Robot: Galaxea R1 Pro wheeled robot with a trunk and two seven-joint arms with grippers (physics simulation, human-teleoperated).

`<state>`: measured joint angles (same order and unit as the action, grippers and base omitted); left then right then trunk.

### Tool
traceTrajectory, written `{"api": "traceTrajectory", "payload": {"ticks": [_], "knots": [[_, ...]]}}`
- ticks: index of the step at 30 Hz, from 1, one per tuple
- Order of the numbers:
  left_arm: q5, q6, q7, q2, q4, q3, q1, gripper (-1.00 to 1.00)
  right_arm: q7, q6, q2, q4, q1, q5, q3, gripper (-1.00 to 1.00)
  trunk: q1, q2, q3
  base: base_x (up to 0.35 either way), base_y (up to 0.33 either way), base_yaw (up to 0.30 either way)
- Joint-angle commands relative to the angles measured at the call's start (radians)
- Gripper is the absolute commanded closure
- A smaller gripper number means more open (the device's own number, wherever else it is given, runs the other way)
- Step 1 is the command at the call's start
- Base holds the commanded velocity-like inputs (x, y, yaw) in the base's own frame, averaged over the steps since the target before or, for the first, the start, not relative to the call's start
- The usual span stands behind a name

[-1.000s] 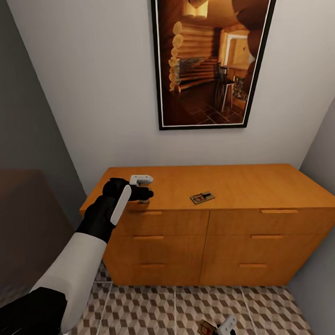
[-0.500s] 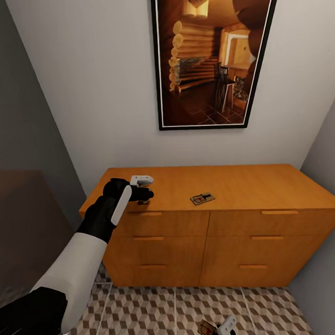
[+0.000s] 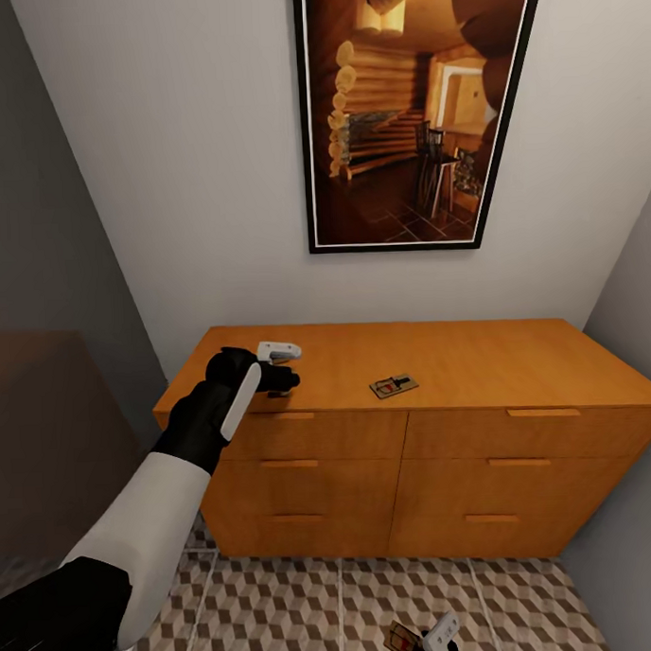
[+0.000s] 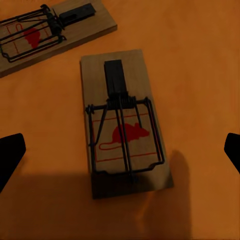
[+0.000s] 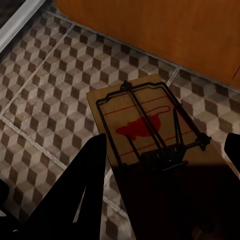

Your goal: Take the four mousetraps from the cabinet in the bathroom and place them on the bathroom floor. Make sure all four end up on the same floor surface, and ensure that at least two of them are either under or directly next to the same bathroom sink.

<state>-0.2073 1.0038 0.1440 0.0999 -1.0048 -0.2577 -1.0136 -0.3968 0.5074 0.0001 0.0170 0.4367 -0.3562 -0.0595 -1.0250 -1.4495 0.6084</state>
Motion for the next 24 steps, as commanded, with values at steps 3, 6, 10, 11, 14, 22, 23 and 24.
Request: {"api": "traceTrajectory", "payload": {"ticks": [3,6,10,11,14,22,23,24], "knots": [[-0.003,0.003,0.010,0.000,0.000,-0.003,-0.001,-1.00,-0.002,0.002,0.000,0.000,0.000,-0.004,-0.006,1.00,0.000,0.000,0.001,0.000,0.000,0.000],[0.000,0.004,0.010,0.000,0.000,-0.004,0.000,-1.00,-0.002,0.002,0.000,0.000,0.000,-0.004,-0.006,1.00,0.000,0.000,0.001,0.000,0.000,0.000],[0.002,0.004,0.010,0.000,0.001,-0.004,0.000,-1.00,-0.002,0.002,0.000,0.000,0.000,-0.004,-0.006,1.00,0.000,0.000,0.001,0.000,0.000,0.000],[0.003,0.004,0.010,0.000,0.002,-0.003,0.000,-1.00,-0.002,0.002,0.000,0.000,0.000,-0.004,-0.006,1.00,0.000,0.000,0.001,0.000,0.000,0.000],[0.003,0.004,0.010,0.000,0.003,-0.003,0.000,-1.00,-0.002,0.002,0.000,0.000,0.000,-0.004,-0.006,1.00,0.000,0.000,0.001,0.000,0.000,0.000],[0.003,0.004,0.010,0.000,0.003,-0.004,0.002,-1.00,-0.002,0.002,0.000,0.000,0.000,-0.004,-0.006,1.00,0.000,0.000,0.001,0.000,0.000,0.000],[0.003,0.004,0.010,0.000,0.003,-0.004,0.002,-1.00,-0.002,0.002,0.000,0.000,0.000,-0.004,-0.006,1.00,0.000,0.000,0.001,0.000,0.000,0.000],[0.003,0.004,0.010,0.000,0.002,-0.004,0.003,-1.00,-0.002,0.002,0.000,0.000,0.000,-0.004,-0.006,1.00,0.000,0.000,0.001,0.000,0.000,0.000]]}}
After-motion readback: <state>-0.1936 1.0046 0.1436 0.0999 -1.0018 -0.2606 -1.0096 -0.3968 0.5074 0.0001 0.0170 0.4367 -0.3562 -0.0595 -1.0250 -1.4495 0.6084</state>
